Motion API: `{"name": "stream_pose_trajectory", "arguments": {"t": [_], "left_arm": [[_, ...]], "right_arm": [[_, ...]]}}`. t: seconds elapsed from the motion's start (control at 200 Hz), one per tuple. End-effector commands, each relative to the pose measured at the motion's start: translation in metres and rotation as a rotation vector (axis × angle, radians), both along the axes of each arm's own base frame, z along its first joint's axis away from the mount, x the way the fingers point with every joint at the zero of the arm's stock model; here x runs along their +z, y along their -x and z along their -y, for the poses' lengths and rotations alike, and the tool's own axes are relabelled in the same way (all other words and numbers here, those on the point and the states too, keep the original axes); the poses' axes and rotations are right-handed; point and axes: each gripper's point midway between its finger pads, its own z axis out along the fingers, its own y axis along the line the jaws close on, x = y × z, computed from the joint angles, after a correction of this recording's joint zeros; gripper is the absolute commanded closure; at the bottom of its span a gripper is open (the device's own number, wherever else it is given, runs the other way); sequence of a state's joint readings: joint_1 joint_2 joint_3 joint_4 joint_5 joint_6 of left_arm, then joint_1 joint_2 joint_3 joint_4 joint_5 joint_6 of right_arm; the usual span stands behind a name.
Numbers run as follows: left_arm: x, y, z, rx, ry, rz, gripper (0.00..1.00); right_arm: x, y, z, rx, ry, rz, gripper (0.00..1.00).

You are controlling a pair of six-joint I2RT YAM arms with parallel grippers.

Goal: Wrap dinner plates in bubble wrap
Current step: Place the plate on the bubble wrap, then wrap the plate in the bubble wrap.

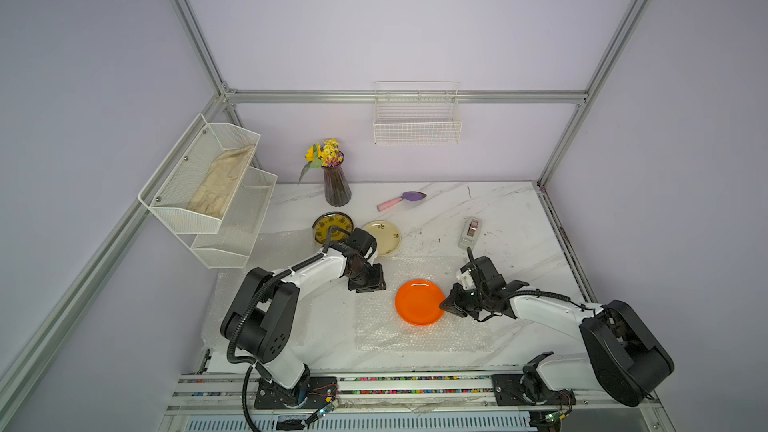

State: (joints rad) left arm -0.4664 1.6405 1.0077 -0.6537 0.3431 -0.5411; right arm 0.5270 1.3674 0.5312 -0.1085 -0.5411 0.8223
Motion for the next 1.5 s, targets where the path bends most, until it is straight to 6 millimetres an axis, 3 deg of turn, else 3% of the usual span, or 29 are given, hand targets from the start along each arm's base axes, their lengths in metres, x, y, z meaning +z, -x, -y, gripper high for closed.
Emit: {"name": "stream_pose_trajectory", "arguments": {"t": [0.0,0.07,0.155,0.24,0.37,0.47,0.535,0.59,0.67,0.855,1.05,1.25,1.385,1.495], "left_arm": [[0.005,0.001,0.003,0.011,0.010,-0.005,0.59],[0.008,0.004,0.004,0.008,0.014,-0.012,0.59],[0.010,0.012,0.007,0.008,0.025,-0.033,0.59],[0.010,0.025,0.006,0.025,0.022,-0.082,0.59],[0.015,0.047,0.001,0.040,0.017,-0.121,0.60],[0.020,0.063,-0.002,0.057,0.033,-0.138,0.61],[0.022,0.073,-0.002,0.064,0.048,-0.160,0.61],[0.025,0.079,-0.007,0.080,0.036,-0.162,0.62],[0.022,0.087,-0.018,0.117,-0.006,-0.174,0.64],[0.002,0.096,-0.024,0.152,-0.046,-0.236,0.66],[-0.023,0.096,-0.025,0.169,-0.103,-0.307,0.68],[-0.044,0.115,-0.047,0.209,-0.205,-0.363,0.68],[-0.047,0.122,-0.057,0.227,-0.246,-0.380,0.69],[-0.041,0.117,-0.064,0.243,-0.275,-0.363,0.69]], "right_arm": [[0.000,-0.003,-0.002,0.031,0.023,0.003,0.99],[0.002,-0.003,0.009,0.041,0.106,0.015,0.72],[0.015,-0.007,0.028,0.080,0.239,0.081,0.58],[0.028,-0.006,0.037,0.241,0.334,0.143,0.54],[0.045,0.005,0.028,0.544,0.331,0.263,0.53],[0.069,0.015,-0.008,0.680,0.121,0.408,0.52],[0.082,0.029,-0.023,0.906,0.155,0.603,0.49],[0.078,0.042,-0.024,1.090,0.252,0.708,0.48],[0.060,0.059,-0.006,1.327,0.363,0.737,0.49],[0.034,0.083,0.030,1.606,0.541,0.700,0.51],[0.003,0.103,0.034,1.718,0.569,0.668,0.51],[-0.015,0.107,0.031,1.757,0.627,0.665,0.53],[-0.024,0.113,0.026,1.781,0.622,0.679,0.63],[-0.021,0.112,0.020,1.780,0.634,0.711,0.74]]}}
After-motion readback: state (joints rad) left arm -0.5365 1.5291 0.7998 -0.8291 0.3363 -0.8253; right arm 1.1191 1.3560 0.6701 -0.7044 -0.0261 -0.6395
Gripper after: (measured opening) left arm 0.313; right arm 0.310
